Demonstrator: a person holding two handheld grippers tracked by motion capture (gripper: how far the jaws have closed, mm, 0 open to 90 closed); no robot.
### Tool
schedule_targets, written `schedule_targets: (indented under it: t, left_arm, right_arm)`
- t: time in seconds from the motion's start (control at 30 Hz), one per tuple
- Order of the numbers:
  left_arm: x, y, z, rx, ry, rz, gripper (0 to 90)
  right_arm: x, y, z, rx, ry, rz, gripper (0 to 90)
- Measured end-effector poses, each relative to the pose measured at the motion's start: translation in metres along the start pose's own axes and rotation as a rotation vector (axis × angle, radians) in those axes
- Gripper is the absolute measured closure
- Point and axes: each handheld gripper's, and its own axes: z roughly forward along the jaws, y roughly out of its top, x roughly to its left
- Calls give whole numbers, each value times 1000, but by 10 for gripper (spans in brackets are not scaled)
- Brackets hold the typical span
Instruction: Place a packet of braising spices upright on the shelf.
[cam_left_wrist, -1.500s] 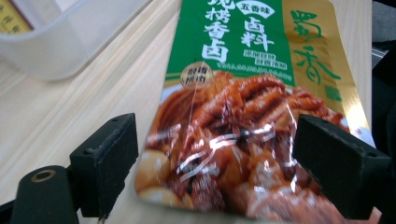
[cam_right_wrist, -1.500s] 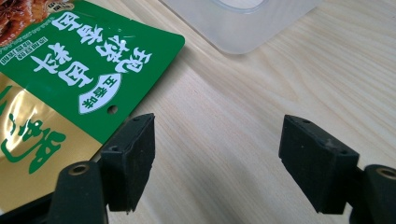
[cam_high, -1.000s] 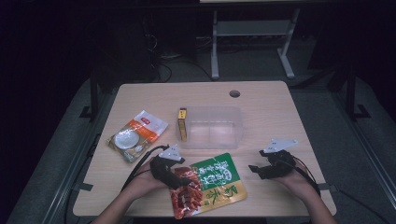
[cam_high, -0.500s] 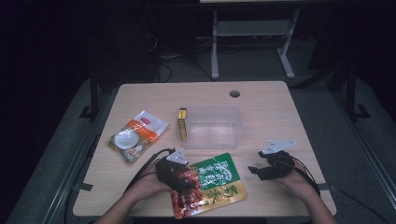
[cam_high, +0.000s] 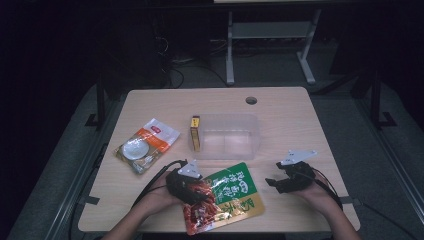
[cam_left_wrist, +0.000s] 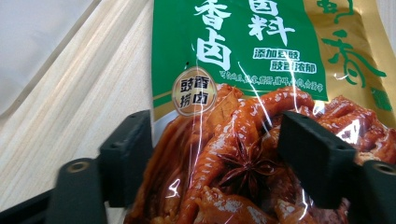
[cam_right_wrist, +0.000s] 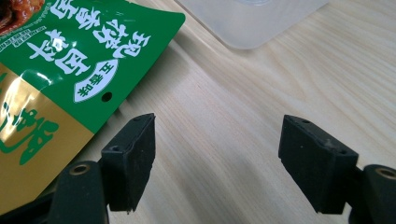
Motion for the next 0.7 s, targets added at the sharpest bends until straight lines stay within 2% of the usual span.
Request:
schedule_targets:
  t: [0.1,0.27,0.47,0.57,0.6,0.7]
  left_arm:
    - [-3,1,0,-3,-1,11,355]
    - [-9,4,0,19,0,64,518]
    - [-9,8,0,30,-2,56,752]
    - [-8,8,0,37,1,46,811]
    - [-9,8,0,23,3,29,828]
    - [-8,8,-1,19,-2,32,874]
  right_arm:
    - [0,0,0,-2,2,-4,270]
    - [0,0,0,-3,4,1,270]
    - [0,0,0,-6,7,1,271]
    - [1,1,-1,-8,12,6,270]
    - [1,1,-1,-10,15,10,270]
    - [1,2,-1,-11,20,12,270]
